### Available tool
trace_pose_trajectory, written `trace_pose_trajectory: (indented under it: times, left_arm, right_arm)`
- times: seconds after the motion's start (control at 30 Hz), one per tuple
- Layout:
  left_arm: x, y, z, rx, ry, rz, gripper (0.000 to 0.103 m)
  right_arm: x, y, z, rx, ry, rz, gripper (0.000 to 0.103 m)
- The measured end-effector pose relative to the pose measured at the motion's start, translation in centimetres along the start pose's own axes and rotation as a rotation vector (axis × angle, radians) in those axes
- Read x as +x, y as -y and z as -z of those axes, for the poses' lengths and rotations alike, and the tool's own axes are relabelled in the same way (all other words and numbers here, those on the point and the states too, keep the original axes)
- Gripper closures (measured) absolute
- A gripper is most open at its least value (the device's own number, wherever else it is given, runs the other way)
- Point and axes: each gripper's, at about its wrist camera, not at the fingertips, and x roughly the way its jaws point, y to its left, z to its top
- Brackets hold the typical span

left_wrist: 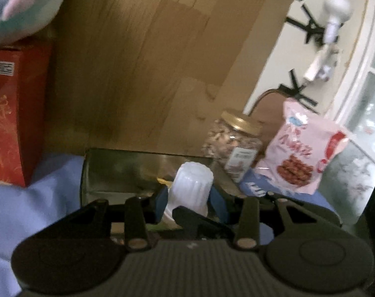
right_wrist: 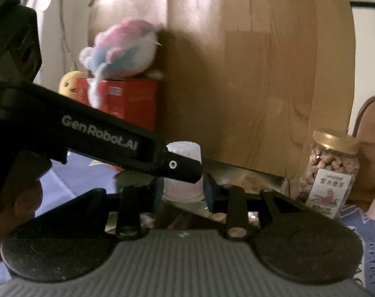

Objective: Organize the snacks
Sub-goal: 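Carry the white cup into the black box and open the right gripper, then grasp the pink UHA candy box with the left gripper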

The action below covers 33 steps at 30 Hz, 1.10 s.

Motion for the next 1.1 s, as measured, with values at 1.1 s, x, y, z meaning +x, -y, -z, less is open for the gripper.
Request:
trace_pose_trajectory:
  times: [1.1]
  left_arm:
    - [-12.8, -3.2, 13.5, -0.182, -0.026, 0.041, 0.042]
  right_arm:
    - [-11.6, -0.2, 9.7, 0.184, -0.268, -0.148, 0.078]
